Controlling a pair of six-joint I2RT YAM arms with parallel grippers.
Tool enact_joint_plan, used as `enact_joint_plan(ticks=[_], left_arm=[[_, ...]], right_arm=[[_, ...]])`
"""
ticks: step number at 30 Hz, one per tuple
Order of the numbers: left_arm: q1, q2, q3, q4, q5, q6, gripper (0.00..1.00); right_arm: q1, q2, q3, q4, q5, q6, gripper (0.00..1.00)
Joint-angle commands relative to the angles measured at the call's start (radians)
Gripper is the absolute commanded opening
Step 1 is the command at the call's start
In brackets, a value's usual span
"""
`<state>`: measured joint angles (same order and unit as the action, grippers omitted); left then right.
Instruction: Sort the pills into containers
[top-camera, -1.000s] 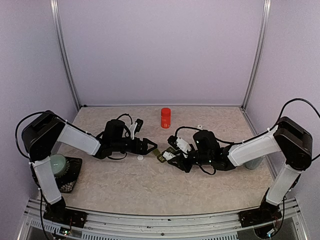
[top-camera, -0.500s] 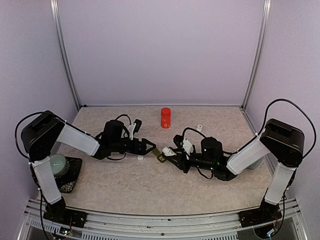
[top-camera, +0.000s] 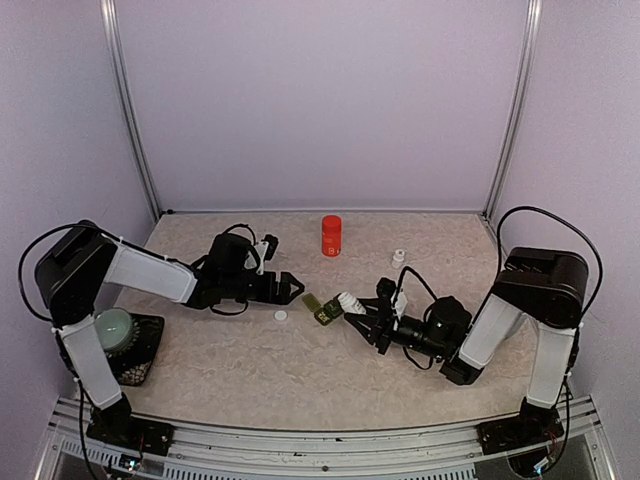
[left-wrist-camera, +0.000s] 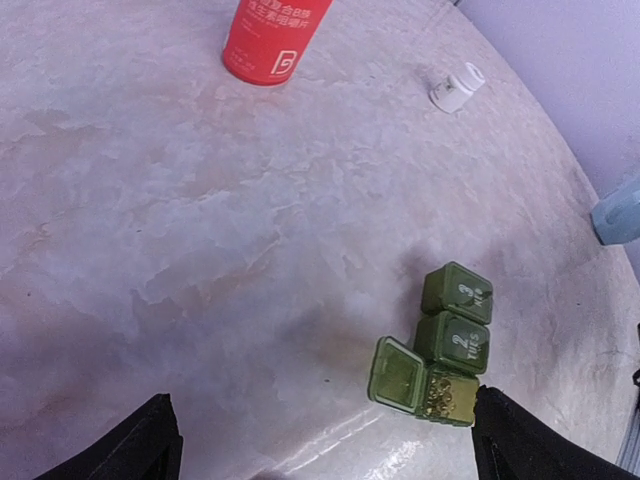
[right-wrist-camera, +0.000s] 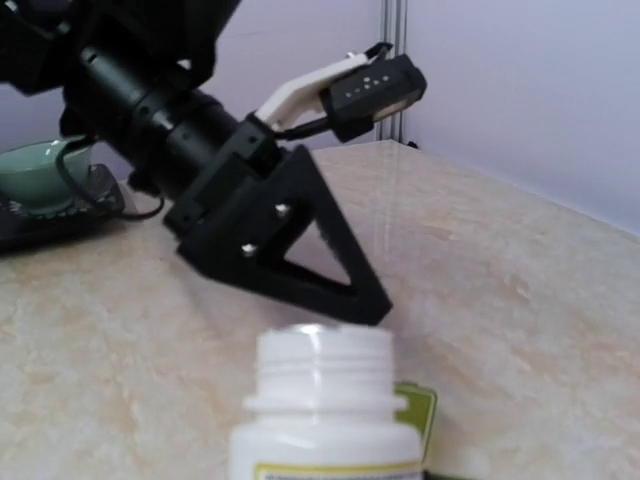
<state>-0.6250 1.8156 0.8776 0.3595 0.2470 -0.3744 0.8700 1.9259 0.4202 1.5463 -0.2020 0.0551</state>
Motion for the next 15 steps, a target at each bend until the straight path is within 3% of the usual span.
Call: enact_joint_plan(ticks=[1,8,15], left_arm=[[-0.037,-0.05,0.078,-0.229,-0.177,0.045,0.99],[-0.089,-0.061,0.123,-0.386,-0.286,0.045,0.97],[-0.139,-0.032,0.129,-0.448,-0.331,0.024,0.81]], right_arm=[[0.005,-0.018,-0.041,0.273,-0.003,0.02,0.05],[0.005,-0.084,-0.069,0.28,-0.012,0.014,0.05],[0.006,-0.149,-0.111,0.245,-0.023,0.0,0.06]])
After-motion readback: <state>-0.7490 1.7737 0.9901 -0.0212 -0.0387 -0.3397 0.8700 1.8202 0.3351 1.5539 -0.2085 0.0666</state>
